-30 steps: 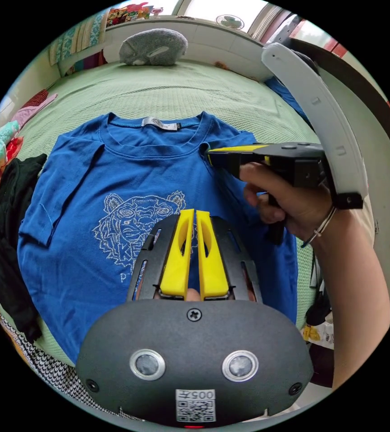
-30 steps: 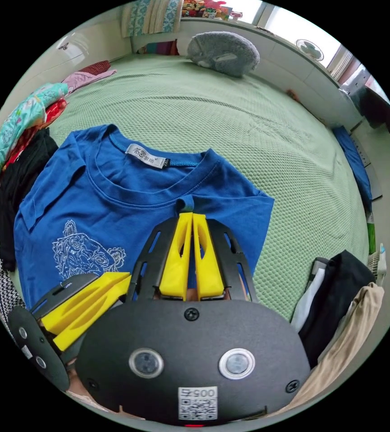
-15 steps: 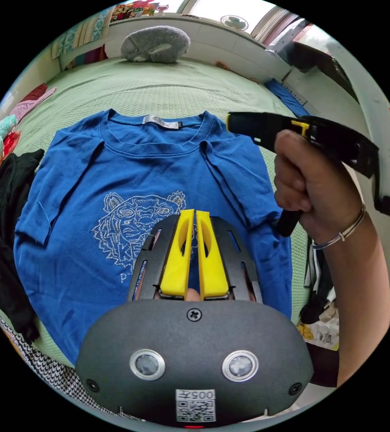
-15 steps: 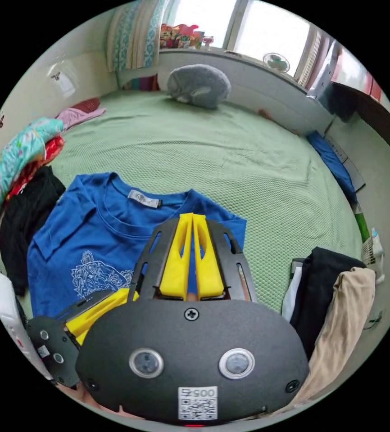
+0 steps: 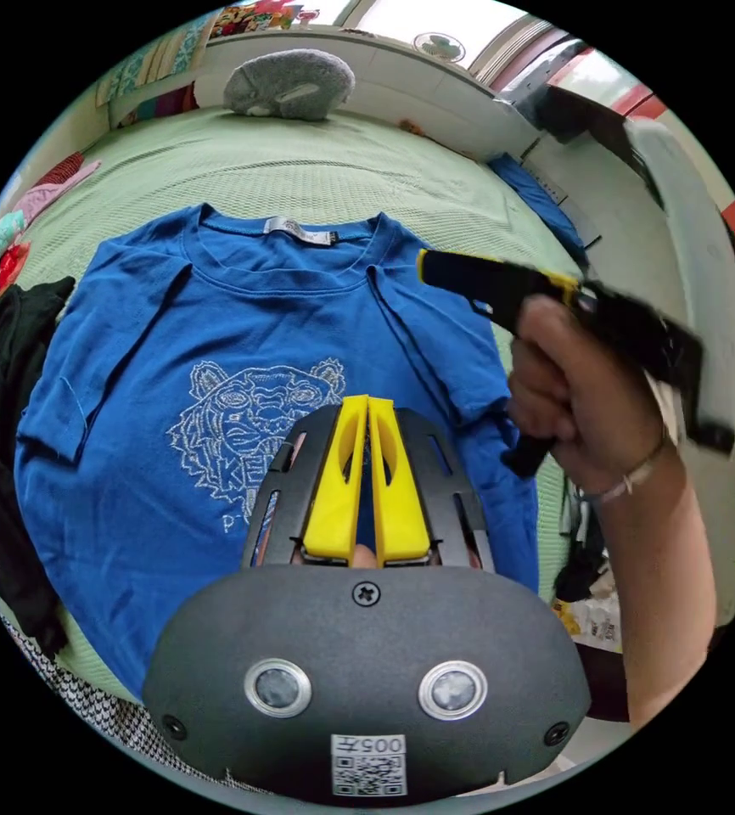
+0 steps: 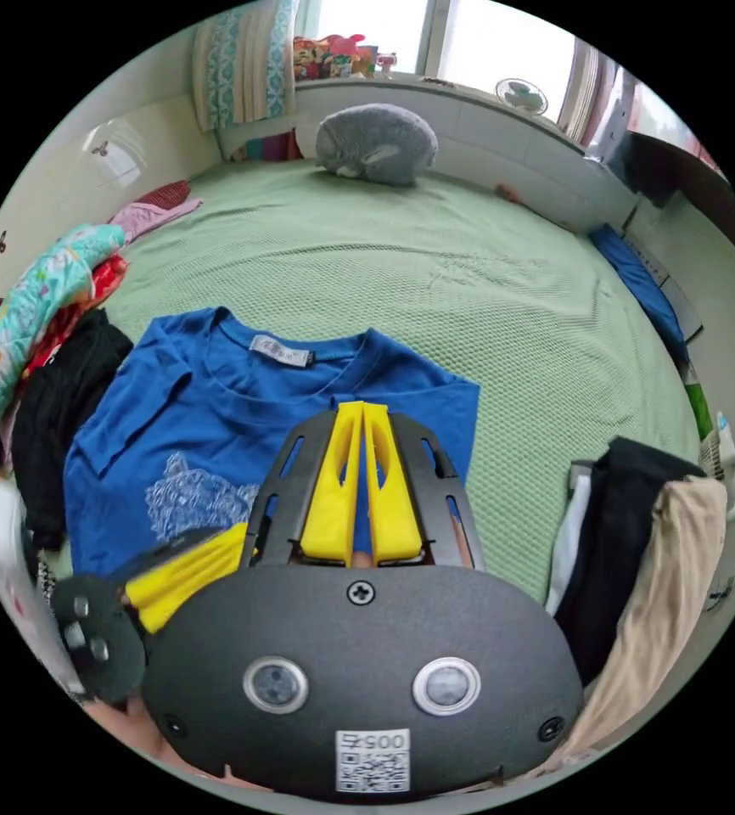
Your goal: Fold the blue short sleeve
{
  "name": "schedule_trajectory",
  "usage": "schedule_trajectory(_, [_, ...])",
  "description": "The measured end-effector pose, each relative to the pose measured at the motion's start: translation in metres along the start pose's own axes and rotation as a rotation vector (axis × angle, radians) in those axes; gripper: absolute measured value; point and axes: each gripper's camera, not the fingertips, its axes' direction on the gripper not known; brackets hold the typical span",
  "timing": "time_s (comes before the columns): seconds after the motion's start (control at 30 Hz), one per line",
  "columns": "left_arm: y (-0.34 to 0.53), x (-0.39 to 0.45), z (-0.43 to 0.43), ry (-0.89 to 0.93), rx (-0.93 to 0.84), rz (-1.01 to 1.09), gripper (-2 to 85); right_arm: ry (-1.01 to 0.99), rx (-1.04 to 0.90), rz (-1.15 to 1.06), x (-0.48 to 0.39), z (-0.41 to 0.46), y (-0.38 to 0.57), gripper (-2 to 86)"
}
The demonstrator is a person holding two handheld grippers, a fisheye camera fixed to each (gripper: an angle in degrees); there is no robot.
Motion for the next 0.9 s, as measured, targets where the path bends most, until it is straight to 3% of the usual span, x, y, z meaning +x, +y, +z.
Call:
schedule_trajectory(0.07, [0.011, 0.002, -0.02, 0.002, 0.034, 0.033, -0.3, 0.041, 0.007, -0.008, 0.002, -0.024, 0.031, -1.0])
schedule_trajectory(0.23, [0.062, -0.007, -0.074, -0.213, 0.045, 0.097, -0.4, 0.02, -0.086, 0.014, 0.012, -0.067, 0.116, -1.1])
schedule_trajectory(0.5, [0.157, -0.067, -0.133, -0.32, -0.075, 0.042, -0.6, -0.016, -0.138, 0.106, 0.025, -0.103, 0.199, -1.1])
schedule_trajectory(0.63, [0.176, -0.083, -0.14, -0.336, -0.097, 0.016, -0.6, 0.036, -0.163, 0.112, 0.033, -0.107, 0.224, -1.2])
schedule_trajectory(0.77, [0.179, -0.1, -0.145, -0.295, -0.085, 0.017, -0.5, -0.023, -0.185, 0.128, 0.053, -0.099, 0.242, -1.2])
schedule_trajectory(0.9, [0.158, -0.113, -0.169, -0.215, -0.181, 0.061, -0.2, -0.124, -0.22, 0.157, 0.079, -0.104, 0.232, -1.1])
